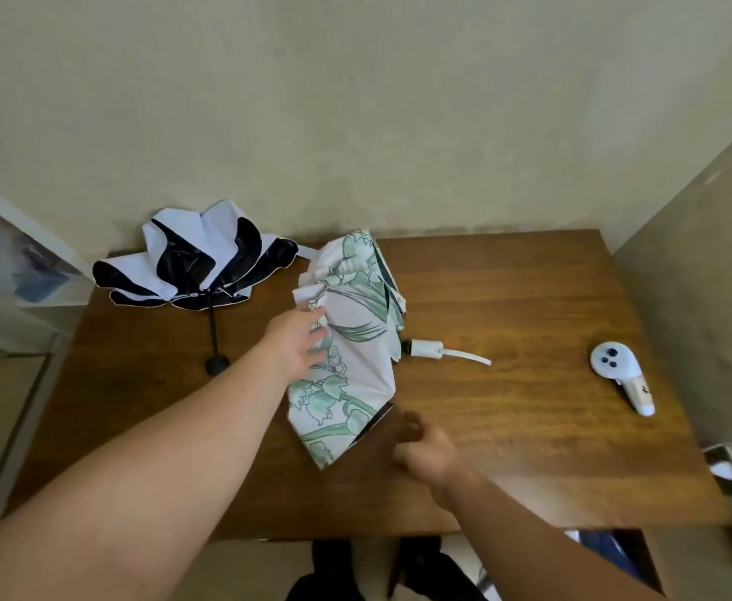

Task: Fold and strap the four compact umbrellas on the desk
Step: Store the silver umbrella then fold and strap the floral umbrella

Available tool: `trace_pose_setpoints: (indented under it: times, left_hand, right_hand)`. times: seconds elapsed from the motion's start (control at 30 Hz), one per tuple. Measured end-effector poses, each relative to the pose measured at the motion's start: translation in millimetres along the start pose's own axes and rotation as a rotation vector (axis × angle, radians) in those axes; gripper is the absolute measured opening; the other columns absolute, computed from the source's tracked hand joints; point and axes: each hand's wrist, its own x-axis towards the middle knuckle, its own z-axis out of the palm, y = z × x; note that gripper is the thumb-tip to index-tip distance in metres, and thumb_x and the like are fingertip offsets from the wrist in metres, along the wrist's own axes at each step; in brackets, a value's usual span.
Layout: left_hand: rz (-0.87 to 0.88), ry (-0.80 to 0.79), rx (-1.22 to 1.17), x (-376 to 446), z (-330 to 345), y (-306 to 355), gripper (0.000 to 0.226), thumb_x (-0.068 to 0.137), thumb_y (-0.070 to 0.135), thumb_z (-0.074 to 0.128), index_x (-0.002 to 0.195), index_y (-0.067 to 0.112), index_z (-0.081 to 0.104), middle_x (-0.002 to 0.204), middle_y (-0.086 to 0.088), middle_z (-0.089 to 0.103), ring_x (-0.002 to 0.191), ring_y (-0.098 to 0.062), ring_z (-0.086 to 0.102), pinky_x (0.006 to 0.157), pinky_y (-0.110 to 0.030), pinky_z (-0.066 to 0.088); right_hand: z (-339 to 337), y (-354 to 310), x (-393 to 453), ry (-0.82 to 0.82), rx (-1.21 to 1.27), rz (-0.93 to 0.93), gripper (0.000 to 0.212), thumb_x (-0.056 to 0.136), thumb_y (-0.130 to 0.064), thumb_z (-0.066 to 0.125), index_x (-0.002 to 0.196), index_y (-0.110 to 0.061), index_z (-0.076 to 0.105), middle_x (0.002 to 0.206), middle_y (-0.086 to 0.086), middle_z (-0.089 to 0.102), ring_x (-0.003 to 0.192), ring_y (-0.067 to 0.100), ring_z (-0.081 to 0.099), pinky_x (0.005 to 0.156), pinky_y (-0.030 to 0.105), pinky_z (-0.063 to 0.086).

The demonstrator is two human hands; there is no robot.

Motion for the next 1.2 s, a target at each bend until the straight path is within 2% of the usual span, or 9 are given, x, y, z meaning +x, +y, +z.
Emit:
trace_pose_setpoints:
  times: [0.13,0.23,0.37,0.4,0.53,0.63,0.87,0.97,1.2]
  left_hand:
    - [-0.015,0.016,-0.024,2.9,-0.5,-5.6,0.039,0.105,0.014,0.06,0.143,0.02,0.052,0.139,-0.007,0.056,0.14,-0.027,0.051,0.111,-0.052,0.047]
    - [0.01,-0.016,0.015,8.5,-4.8,-8.1,0.037,0.105,0.014,0.061,0.14,0.019,0.052,0.134,-0.004,0.057,0.14,-0.028,0.05,0.11,-0.049,0.046]
    - [0.072,-0.172,0.174,12.9,-25.2,-10.1,0.079,0.102,0.007,0.062,0.164,0.032,0.019,0.157,0.003,0.044,0.145,-0.024,0.045,0.117,-0.05,0.039]
    - [0.088,-0.192,0.222,11.2,-32.7,-10.9,0.08,0.101,0.007,0.062,0.163,0.036,0.021,0.154,0.005,0.047,0.142,-0.022,0.047,0.118,-0.05,0.039]
    - [0.18,-0.028,0.443,-1.6,-71.5,-21.7,0.025,0.103,0.015,0.062,0.128,0.021,0.067,0.12,-0.005,0.074,0.105,-0.022,0.073,0.093,-0.038,0.058]
    - [0.206,0.096,0.596,-8.2,-101.4,-41.8,0.018,0.106,0.016,0.056,0.109,0.024,0.071,0.113,-0.003,0.073,0.101,-0.018,0.07,0.084,-0.032,0.056]
    - [0.401,-0.154,0.866,-30.2,-98.6,-67.8,0.036,0.105,0.019,0.057,0.133,0.042,0.062,0.123,0.015,0.062,0.112,-0.006,0.057,0.089,-0.026,0.047]
    - [0.575,-0.15,1.002,-31.8,-87.3,-72.5,0.03,0.106,0.023,0.056,0.129,0.038,0.068,0.119,0.011,0.063,0.104,-0.005,0.059,0.083,-0.02,0.045]
    - [0.684,-0.189,1.252,-32.9,-63.1,-88.1,0.032,0.102,0.031,0.061,0.132,0.029,0.071,0.124,0.004,0.061,0.113,-0.021,0.06,0.1,-0.035,0.051]
  right_hand:
    - [39.8,-2.4,8.2,-0.174,0.203,0.041,0.066,0.077,-0.011,0.09,0.13,-0.031,0.056,0.117,-0.003,0.075,0.102,0.02,0.074,0.076,0.034,0.063]
    - [64.9,-11.9,13.3,-0.187,0.125,0.003,0.054,0.078,-0.018,0.091,0.124,-0.027,0.063,0.118,-0.005,0.075,0.105,0.016,0.071,0.086,0.033,0.06]
    - [96.3,-3.3,8.0,-0.245,0.024,-0.032,0.042,0.077,-0.024,0.09,0.116,-0.021,0.074,0.107,-0.005,0.079,0.104,0.019,0.072,0.096,0.038,0.059]
    - [101.0,-1.2,3.5,-0.234,0.038,-0.045,0.037,0.081,-0.022,0.087,0.115,-0.021,0.074,0.108,-0.005,0.079,0.105,0.02,0.072,0.095,0.037,0.06]
    - [94.9,-6.7,-12.9,-0.174,0.148,-0.129,0.032,0.087,-0.014,0.078,0.118,-0.015,0.073,0.11,-0.004,0.079,0.105,0.019,0.073,0.089,0.032,0.059]
    - [77.9,-30.5,-24.2,-0.056,0.235,-0.137,0.04,0.077,-0.021,0.076,0.116,-0.013,0.072,0.11,-0.002,0.078,0.099,0.016,0.071,0.078,0.027,0.053]
    - [54.4,-67.4,-43.5,0.105,0.317,-0.11,0.008,0.096,-0.017,0.064,0.1,-0.019,0.07,0.087,-0.007,0.077,0.09,0.016,0.063,0.084,0.038,0.039]
    - [50.8,-66.4,-51.6,0.119,0.276,-0.127,0.01,0.094,-0.017,0.064,0.102,-0.018,0.07,0.091,-0.004,0.076,0.09,0.018,0.062,0.081,0.037,0.038]
    - [43.5,-63.6,-67.5,0.134,0.237,-0.148,0.015,0.092,-0.019,0.064,0.106,-0.018,0.068,0.099,0.003,0.074,0.097,0.022,0.063,0.084,0.039,0.041]
